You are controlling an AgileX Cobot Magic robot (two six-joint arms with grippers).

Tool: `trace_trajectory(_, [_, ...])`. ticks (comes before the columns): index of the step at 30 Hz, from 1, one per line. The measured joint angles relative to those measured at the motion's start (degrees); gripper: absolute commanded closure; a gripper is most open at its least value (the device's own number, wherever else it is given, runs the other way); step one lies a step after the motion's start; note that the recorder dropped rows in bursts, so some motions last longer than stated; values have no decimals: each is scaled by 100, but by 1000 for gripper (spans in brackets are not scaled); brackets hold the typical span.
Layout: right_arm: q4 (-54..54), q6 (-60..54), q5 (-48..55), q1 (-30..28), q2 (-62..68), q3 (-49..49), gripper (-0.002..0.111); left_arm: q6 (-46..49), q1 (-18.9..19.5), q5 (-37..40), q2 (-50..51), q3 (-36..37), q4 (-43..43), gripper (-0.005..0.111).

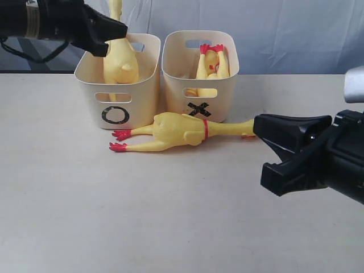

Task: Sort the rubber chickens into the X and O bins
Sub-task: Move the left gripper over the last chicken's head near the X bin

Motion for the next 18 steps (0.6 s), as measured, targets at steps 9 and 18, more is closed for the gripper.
trace_trajectory(9, [-159,-306,-406,0,-214,0,109,598,-1284,473,-255,843,12,107])
trace_trajectory(18, [1140,-2004,-1283,0,-895,0,109,1101,-2429,1552,-255,937,20,107])
